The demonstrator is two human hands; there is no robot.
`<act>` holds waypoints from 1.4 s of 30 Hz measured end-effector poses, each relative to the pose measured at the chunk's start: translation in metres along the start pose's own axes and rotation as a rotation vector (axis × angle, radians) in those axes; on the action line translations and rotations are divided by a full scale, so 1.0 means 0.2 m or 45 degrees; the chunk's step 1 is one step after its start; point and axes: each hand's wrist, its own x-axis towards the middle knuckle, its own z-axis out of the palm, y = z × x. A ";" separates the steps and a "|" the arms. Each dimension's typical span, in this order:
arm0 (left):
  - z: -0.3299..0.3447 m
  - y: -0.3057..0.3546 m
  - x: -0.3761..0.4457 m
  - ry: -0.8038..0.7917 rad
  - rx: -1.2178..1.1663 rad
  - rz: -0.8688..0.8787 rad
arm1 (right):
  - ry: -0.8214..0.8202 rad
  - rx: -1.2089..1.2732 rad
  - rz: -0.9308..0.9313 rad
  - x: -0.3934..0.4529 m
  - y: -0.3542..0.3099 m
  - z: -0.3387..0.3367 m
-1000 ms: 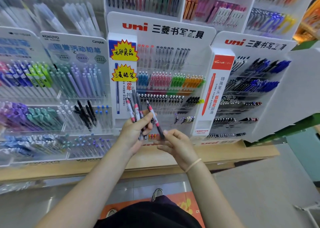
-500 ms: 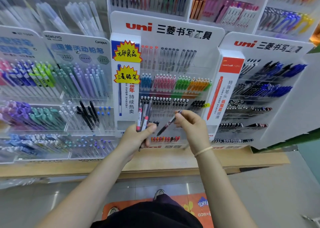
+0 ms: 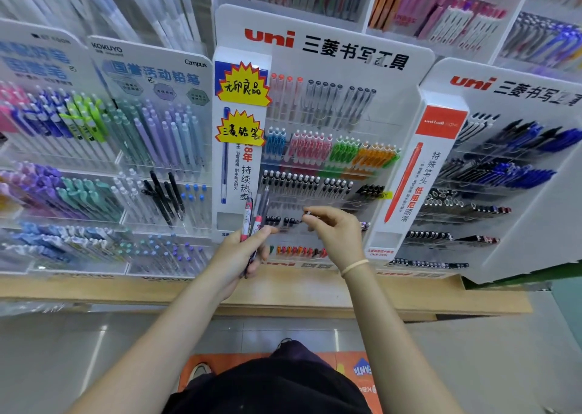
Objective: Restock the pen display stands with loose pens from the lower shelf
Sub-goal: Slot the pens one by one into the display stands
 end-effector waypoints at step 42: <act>0.08 0.11 -0.07 0.009 -0.237 0.195 | -0.241 0.950 0.360 -0.29 -0.16 -0.09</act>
